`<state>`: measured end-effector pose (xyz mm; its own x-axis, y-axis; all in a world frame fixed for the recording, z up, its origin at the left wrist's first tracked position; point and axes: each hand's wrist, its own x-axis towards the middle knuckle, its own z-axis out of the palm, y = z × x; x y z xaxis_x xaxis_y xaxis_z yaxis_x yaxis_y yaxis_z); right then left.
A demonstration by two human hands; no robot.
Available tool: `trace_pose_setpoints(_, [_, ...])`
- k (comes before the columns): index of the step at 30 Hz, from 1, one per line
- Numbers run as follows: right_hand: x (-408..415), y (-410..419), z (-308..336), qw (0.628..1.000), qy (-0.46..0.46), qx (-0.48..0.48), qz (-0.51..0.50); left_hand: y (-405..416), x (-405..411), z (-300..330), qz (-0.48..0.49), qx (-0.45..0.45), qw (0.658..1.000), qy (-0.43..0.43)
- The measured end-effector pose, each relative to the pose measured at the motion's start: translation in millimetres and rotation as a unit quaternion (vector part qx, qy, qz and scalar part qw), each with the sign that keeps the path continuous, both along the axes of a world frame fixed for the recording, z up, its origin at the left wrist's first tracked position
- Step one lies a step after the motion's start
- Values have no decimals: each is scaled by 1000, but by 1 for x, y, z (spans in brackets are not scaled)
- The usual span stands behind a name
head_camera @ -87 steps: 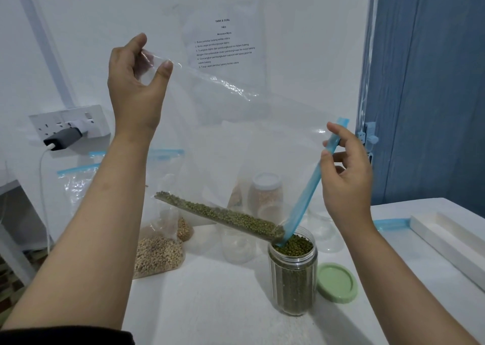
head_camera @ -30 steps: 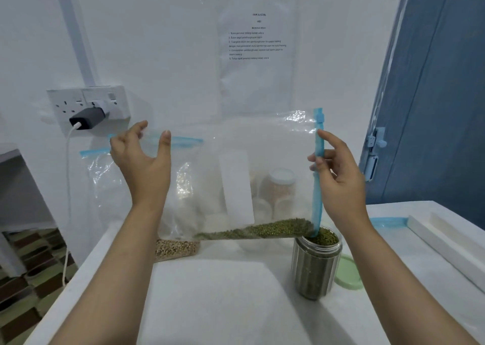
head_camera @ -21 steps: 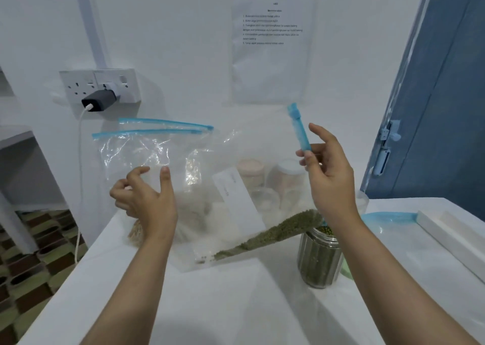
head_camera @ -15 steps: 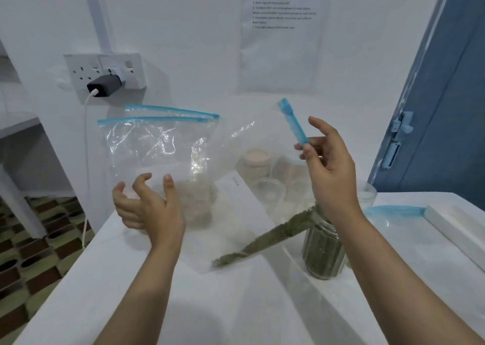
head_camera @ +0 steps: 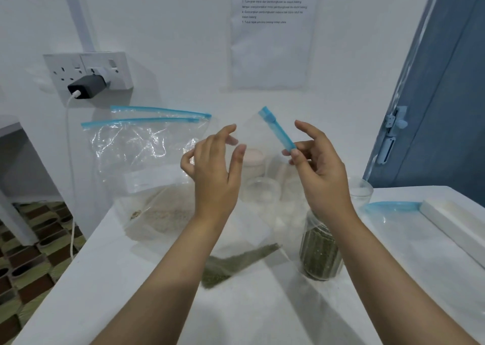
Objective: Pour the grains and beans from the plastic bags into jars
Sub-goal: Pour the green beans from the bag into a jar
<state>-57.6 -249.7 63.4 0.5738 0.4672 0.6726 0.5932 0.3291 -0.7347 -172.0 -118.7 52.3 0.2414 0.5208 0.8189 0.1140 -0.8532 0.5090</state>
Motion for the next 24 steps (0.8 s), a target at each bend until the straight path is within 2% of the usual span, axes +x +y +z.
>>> trace_pose_setpoints(3, [1,-1,0,1000,-7,-14,-10,-7,8,9,-10,13,999,-27])
trace_pose_setpoints(9, [20,-27,-17,993,-39,-99,-61,-3,10,17,-38,-25,997,-66])
trace_pose_setpoints(13, [27,-50,-37,986,-17,-139,-88,-1,14,20,-50,-33,996,-70])
trace_pose_setpoints(17, [31,-54,-34,989,1,-114,-93,-4,17,24,-65,-42,994,-79])
trace_pose_setpoints(24, [30,-51,-11,993,-14,-82,-86,-4,5,38,-90,-75,982,-147])
